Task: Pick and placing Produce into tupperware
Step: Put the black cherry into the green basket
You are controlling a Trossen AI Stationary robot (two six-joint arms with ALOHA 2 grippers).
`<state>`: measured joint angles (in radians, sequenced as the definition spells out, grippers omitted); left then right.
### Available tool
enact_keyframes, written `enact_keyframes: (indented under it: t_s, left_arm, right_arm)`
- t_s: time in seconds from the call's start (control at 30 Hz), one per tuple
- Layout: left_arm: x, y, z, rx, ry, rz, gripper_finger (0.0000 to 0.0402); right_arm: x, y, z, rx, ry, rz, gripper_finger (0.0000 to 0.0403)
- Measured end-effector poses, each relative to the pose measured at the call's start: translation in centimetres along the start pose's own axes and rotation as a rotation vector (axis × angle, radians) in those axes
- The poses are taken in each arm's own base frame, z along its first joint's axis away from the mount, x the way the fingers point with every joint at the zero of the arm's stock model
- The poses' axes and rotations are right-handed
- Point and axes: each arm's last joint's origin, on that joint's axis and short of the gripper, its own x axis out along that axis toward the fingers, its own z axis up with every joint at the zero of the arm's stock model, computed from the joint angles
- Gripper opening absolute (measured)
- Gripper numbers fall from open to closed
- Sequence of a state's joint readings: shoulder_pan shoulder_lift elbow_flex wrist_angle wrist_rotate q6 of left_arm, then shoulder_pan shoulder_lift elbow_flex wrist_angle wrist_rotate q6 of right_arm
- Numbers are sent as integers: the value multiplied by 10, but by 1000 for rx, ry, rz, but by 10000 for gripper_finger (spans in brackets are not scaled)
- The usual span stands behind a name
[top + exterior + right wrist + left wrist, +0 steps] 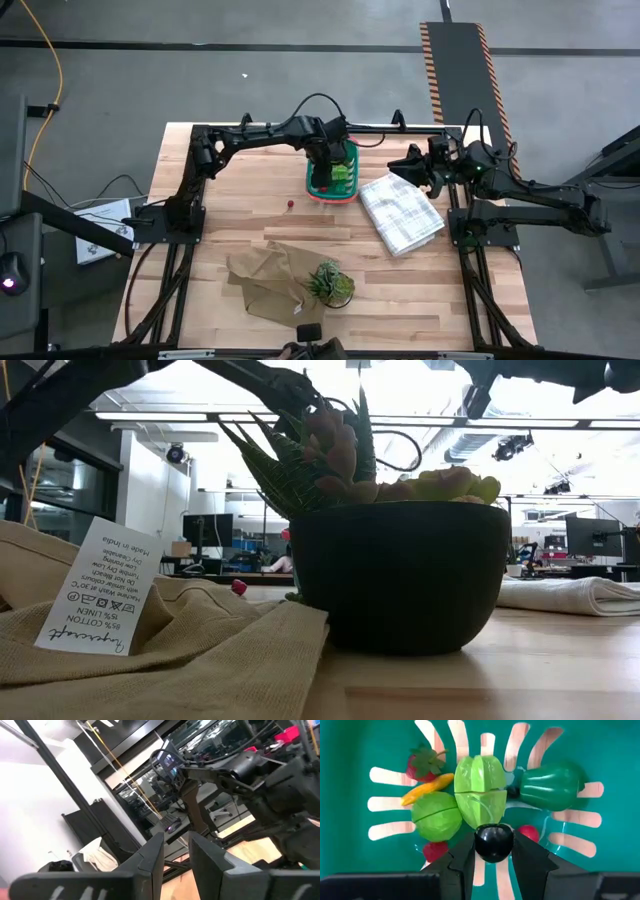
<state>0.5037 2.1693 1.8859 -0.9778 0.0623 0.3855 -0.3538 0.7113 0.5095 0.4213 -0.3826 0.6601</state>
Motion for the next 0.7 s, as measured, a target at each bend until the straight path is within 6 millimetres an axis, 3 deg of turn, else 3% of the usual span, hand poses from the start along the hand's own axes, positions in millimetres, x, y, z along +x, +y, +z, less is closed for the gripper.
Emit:
enact_keyframes:
  t_s: [0.47,0.7]
  left_arm:
    - [-2,1,1,86,-14,9,102]
    - [-2,1,2,83,-20,12,144]
  right_arm:
    - [0,-2,-1,-7,-6,-39,79]
    - [0,-2,-1,-6,-6,-40,79]
